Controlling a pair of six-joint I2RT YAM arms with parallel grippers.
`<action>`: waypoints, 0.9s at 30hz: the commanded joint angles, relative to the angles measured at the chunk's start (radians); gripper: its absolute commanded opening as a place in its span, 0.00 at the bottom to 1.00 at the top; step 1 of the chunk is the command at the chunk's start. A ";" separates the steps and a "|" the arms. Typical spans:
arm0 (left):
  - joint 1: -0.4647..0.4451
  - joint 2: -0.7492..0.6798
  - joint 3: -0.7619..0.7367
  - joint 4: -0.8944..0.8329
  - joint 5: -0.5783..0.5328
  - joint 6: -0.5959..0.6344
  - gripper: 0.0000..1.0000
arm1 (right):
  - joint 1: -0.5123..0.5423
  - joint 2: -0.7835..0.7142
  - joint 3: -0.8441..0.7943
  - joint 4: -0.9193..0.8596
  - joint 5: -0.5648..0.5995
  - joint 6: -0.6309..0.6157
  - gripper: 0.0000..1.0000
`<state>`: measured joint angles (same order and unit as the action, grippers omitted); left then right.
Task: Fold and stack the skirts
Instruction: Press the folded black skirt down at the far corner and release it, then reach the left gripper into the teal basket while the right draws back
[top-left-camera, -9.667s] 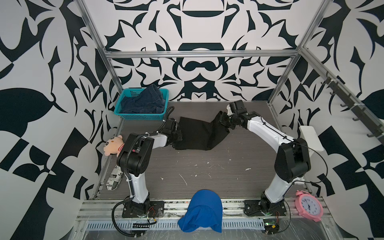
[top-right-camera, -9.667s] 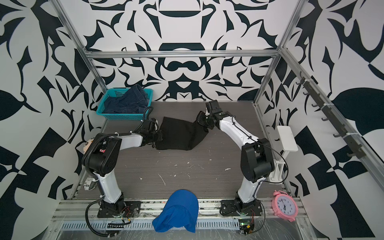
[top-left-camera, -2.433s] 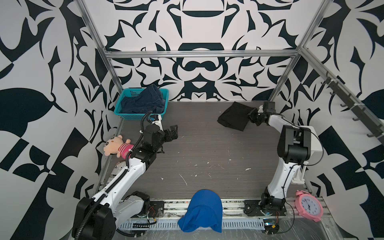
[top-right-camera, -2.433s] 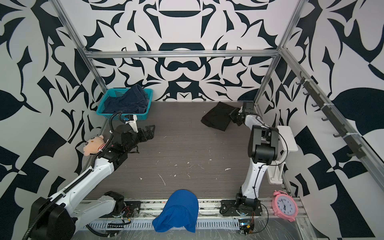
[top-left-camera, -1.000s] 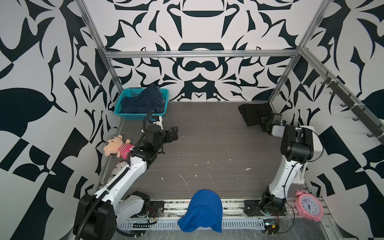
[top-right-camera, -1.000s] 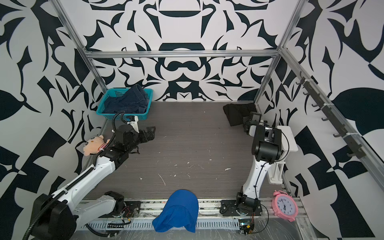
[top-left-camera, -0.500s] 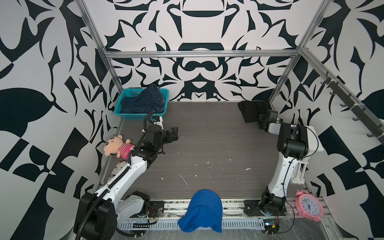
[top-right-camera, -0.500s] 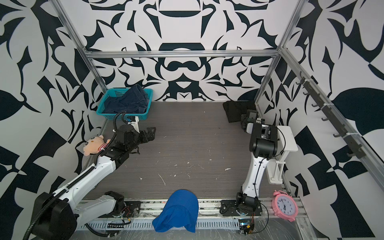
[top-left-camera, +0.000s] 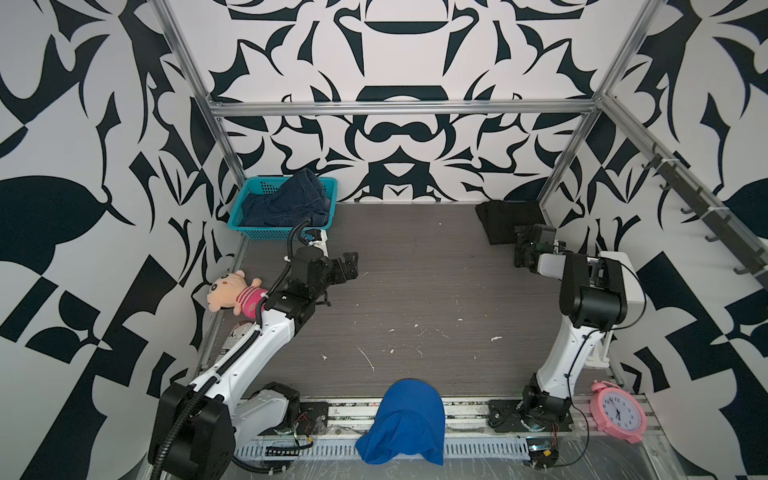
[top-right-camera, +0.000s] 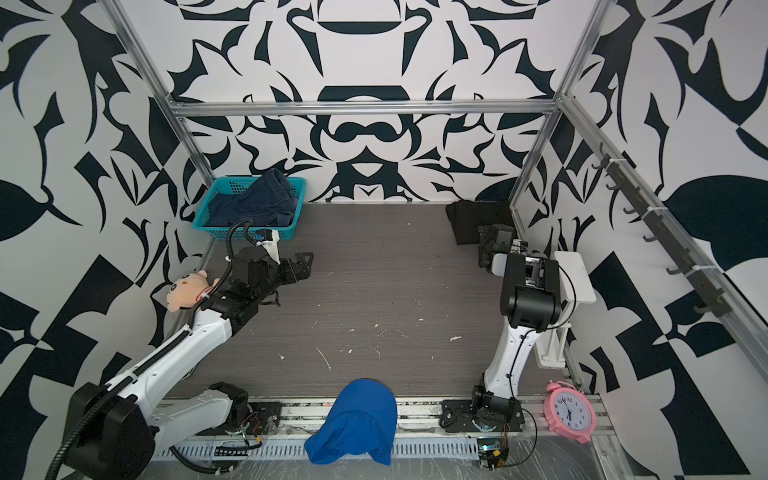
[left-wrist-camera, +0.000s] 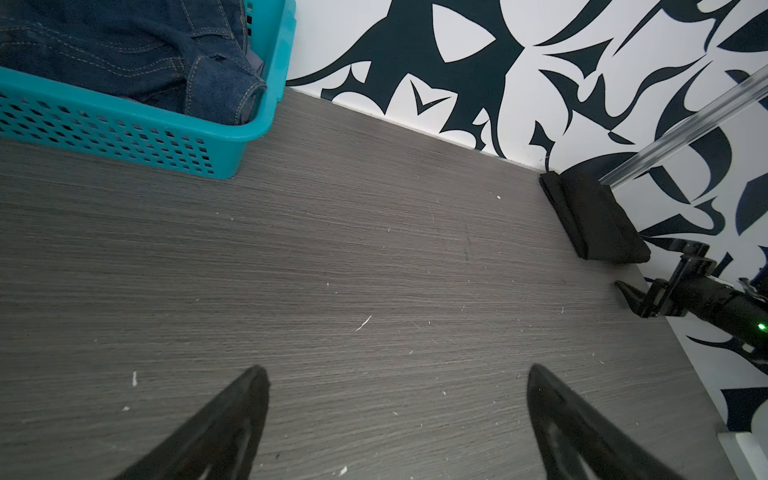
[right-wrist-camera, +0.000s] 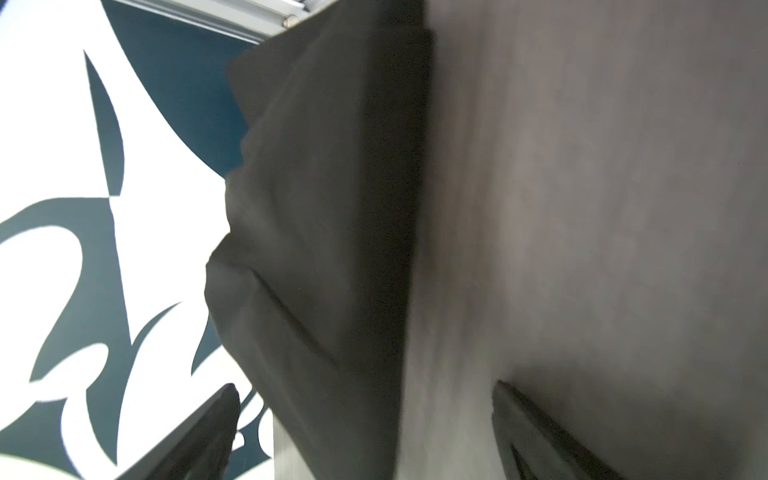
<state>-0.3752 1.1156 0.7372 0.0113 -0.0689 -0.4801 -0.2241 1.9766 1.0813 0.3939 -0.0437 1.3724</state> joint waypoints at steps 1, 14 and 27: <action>0.002 0.009 0.032 -0.014 0.016 -0.015 0.99 | 0.003 -0.113 -0.099 0.069 -0.030 0.012 0.98; 0.002 0.044 0.027 0.040 0.144 -0.038 0.89 | 0.201 -0.521 -0.224 -0.045 -0.393 -0.467 0.66; 0.004 0.089 0.100 0.017 0.184 -0.039 0.80 | 0.457 -0.574 -0.036 -0.418 -0.330 -0.866 0.00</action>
<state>-0.3752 1.1862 0.7849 0.0288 0.0895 -0.5179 0.2073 1.4193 0.9741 0.0402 -0.3840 0.6239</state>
